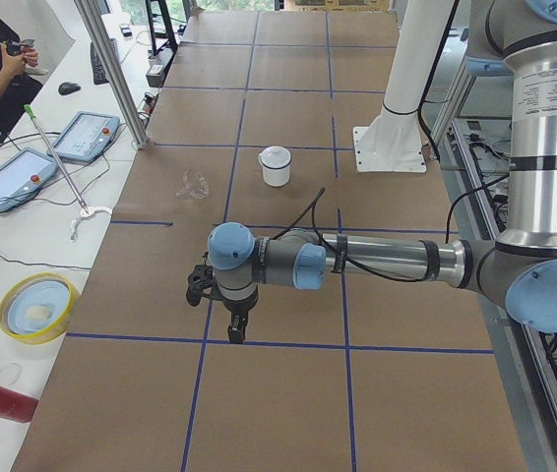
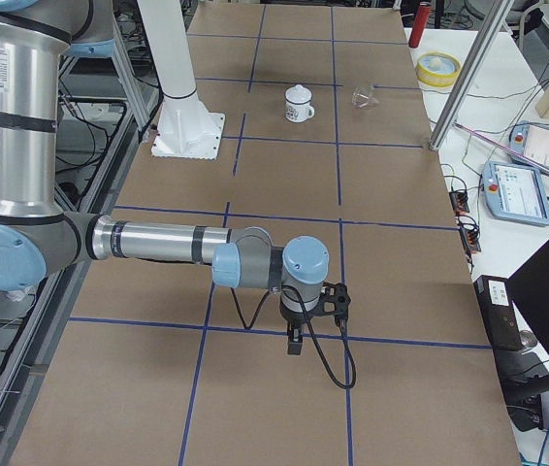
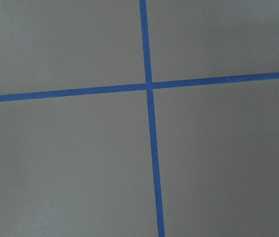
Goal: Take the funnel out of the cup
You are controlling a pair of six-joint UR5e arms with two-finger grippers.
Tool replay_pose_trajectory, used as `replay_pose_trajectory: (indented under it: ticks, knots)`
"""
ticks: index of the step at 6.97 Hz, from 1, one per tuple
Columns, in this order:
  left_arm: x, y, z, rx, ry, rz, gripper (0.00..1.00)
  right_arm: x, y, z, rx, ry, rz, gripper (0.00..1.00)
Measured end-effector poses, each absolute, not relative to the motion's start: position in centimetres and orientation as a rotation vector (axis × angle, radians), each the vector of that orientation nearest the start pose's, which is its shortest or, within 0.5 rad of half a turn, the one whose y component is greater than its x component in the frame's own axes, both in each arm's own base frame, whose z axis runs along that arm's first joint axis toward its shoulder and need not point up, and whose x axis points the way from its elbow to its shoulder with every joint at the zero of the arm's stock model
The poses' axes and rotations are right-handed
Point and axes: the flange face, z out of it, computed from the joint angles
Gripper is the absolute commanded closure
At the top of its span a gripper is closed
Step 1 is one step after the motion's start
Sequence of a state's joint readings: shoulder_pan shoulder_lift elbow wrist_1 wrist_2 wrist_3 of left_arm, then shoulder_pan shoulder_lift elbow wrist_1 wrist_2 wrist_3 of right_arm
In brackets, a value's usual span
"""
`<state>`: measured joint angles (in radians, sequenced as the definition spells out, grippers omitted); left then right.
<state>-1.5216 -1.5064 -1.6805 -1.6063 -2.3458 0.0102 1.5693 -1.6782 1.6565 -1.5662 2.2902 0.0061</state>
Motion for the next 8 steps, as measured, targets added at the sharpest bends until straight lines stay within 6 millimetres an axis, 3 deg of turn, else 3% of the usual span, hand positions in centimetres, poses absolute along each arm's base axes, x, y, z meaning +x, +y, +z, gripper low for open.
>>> replay_pose_trajectory:
  ticks: [8]
  knots:
    - [-4.2, -46.0, 64.4, 0.062, 0.776, 0.163, 0.0, 6.7, -44.5, 67.1, -0.02, -0.719, 0.011, 0.0]
